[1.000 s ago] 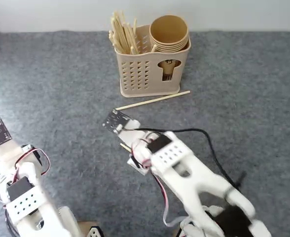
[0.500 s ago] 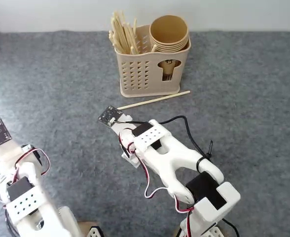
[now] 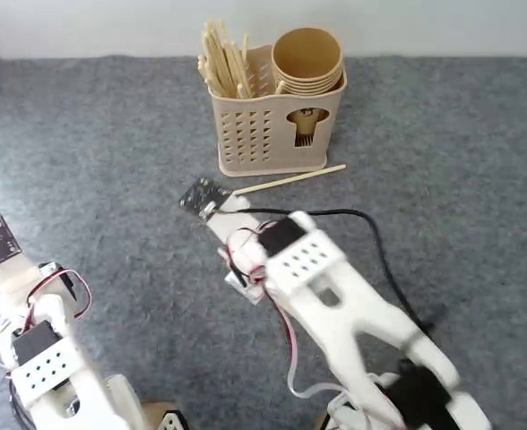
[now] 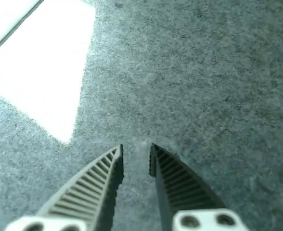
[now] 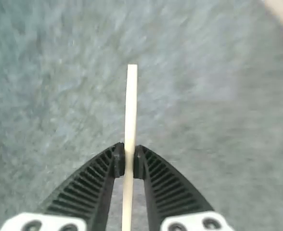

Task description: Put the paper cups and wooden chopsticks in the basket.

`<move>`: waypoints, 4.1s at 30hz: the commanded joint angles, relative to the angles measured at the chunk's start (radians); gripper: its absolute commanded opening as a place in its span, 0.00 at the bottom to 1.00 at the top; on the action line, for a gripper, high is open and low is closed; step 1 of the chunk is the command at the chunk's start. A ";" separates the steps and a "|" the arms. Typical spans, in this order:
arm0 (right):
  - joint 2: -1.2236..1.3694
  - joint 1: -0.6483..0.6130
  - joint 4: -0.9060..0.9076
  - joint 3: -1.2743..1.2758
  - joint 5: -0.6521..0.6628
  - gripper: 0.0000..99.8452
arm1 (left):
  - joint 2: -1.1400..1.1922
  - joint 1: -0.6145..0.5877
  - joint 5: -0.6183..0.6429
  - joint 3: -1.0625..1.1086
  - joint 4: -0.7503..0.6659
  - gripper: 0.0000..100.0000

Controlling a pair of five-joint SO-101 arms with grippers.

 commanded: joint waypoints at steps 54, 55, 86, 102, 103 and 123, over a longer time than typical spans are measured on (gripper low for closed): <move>0.318 0.251 -1.607 -0.130 -0.008 0.15 | -0.012 0.006 -0.015 -0.044 -0.021 0.09; 0.302 0.252 -1.572 -0.127 -0.009 0.15 | -0.012 0.006 -0.015 -0.044 -0.021 0.09; 0.499 0.090 -0.794 -0.141 0.120 0.32 | -0.012 0.005 -0.015 -0.044 -0.021 0.09; 1.010 0.113 -0.470 -0.792 0.126 0.26 | -0.012 0.006 -0.015 -0.044 -0.021 0.09; 1.010 0.114 -0.463 -0.798 0.129 0.26 | -0.012 0.008 -0.015 -0.044 -0.021 0.09; 1.075 0.134 -0.369 -0.856 0.126 0.19 | -0.017 0.026 -0.017 -0.035 -0.021 0.09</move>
